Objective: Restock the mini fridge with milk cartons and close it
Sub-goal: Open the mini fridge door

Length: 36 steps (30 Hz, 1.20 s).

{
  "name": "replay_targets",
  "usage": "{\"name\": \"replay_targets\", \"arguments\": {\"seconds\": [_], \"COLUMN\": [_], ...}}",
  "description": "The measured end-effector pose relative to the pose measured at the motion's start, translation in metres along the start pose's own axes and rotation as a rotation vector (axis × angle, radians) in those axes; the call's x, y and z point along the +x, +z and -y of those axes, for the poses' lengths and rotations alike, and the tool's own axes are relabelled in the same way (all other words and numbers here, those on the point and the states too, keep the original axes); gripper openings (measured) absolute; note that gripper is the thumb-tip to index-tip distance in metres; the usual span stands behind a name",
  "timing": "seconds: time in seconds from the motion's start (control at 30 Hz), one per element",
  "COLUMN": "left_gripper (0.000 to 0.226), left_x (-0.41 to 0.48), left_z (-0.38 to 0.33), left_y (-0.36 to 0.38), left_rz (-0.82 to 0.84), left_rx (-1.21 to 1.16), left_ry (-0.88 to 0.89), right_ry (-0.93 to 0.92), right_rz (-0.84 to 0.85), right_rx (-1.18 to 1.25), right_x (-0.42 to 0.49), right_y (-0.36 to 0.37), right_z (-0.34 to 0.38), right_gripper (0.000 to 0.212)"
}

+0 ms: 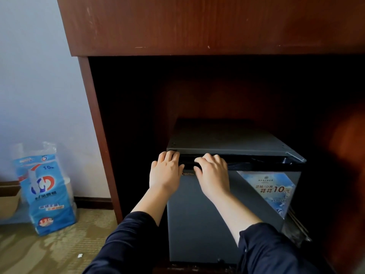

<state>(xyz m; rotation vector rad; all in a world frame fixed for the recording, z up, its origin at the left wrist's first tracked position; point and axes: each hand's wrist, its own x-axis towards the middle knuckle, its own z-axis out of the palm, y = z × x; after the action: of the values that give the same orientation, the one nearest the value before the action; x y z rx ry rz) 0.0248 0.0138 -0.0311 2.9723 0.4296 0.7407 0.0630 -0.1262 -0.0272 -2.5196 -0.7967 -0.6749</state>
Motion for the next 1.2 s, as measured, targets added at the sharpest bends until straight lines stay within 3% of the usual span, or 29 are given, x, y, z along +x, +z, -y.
{"name": "replay_targets", "arguments": {"seconds": [0.17, 0.37, 0.5, 0.6, 0.83, 1.2], "left_gripper": [0.050, 0.045, 0.053, 0.044, 0.038, 0.045], "left_x": [-0.032, -0.085, -0.123, -0.142, -0.163, -0.129], "left_z": [0.001, -0.014, -0.022, -0.031, -0.068, -0.174], "left_y": [-0.008, -0.035, -0.059, -0.076, -0.092, -0.085], "left_rz": [-0.101, -0.157, -0.218, -0.223, -0.080, 0.294], "left_rx": [0.080, -0.054, -0.296, -0.494, -0.552, -0.426], "left_ry": [0.024, 0.020, 0.090, 0.172, 0.330, 0.650], "right_ry": [-0.031, -0.084, -0.116, -0.107, -0.047, 0.072], "right_rz": [-0.095, -0.143, -0.141, -0.113, 0.029, 0.285], "right_rx": [0.047, 0.132, 0.180, 0.212, 0.196, 0.180], "right_x": [-0.025, -0.068, -0.104, -0.129, -0.182, -0.209], "right_y": [-0.008, -0.032, -0.057, -0.082, -0.142, -0.220], "right_z": [0.002, -0.001, -0.007, -0.012, -0.024, -0.078], "right_gripper": [0.018, 0.019, 0.017, 0.021, 0.048, 0.051]}}
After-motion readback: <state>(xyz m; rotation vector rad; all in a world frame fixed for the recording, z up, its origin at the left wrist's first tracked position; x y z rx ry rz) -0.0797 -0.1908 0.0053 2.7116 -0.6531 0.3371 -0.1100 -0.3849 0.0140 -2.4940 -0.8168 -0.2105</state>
